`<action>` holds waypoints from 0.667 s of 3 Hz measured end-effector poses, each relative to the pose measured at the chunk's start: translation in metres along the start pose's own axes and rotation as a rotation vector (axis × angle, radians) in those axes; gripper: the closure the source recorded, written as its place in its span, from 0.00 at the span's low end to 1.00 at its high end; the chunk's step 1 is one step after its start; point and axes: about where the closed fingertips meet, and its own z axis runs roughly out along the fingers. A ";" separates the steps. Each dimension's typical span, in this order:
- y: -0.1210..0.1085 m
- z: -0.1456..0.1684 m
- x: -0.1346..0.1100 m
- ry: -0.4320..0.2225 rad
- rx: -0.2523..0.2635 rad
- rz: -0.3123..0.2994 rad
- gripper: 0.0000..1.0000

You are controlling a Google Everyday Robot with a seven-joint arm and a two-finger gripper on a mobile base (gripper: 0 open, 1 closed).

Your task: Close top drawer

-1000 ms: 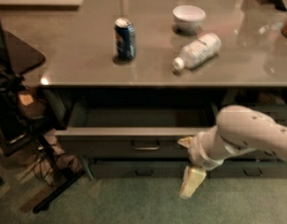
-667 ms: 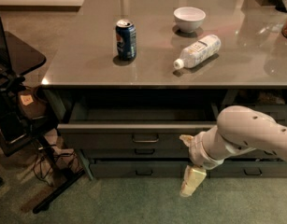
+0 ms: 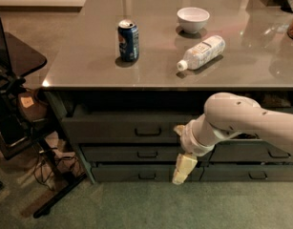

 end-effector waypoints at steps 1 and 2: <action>-0.035 0.010 -0.027 -0.001 0.021 0.007 0.00; -0.061 0.014 -0.052 -0.014 0.055 0.006 0.00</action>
Offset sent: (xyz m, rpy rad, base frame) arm 0.1205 0.0728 0.0264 0.0075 -0.0768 -0.0562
